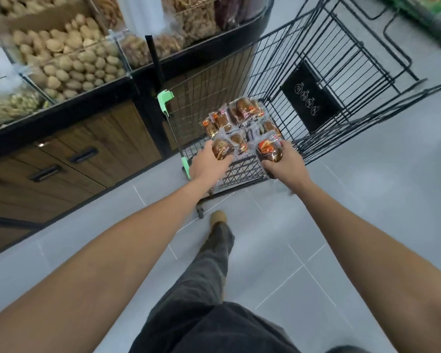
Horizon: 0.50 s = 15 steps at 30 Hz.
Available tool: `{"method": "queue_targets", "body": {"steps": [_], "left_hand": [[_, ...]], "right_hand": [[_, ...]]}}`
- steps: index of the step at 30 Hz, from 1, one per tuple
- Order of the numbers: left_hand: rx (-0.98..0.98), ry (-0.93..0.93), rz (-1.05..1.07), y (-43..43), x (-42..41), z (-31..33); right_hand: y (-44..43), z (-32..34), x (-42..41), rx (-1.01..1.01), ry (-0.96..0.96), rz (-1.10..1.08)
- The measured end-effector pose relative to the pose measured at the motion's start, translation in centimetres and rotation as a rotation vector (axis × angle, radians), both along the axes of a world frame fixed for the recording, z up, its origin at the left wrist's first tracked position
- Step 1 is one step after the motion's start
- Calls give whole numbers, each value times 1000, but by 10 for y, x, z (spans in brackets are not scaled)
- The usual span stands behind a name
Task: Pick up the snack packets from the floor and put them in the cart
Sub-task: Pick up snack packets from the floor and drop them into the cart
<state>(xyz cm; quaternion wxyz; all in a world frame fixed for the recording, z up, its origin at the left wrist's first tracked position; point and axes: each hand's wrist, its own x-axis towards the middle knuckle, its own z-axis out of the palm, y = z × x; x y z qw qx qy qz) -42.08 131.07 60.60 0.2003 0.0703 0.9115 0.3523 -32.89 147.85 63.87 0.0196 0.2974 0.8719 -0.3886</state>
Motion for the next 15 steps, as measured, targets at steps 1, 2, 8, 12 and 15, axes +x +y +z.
{"method": "queue_targets", "body": {"steps": [1,2,8,12,15], "left_hand": [[6,-5,24,10,-12,-3],[11,-9,46,22,-24,-7],[40,-131,111,85,-91,-26],[21,-222,161,118,-127,-39],[-4,-278,220,133,-146,-53]], "right_hand": [[11,-2,-13,4,0,4],[22,-5,-26,11,-7,7],[87,-16,-113,-22,-92,35],[125,-29,-162,-28,-146,6],[144,-49,-185,-54,-197,15]]}}
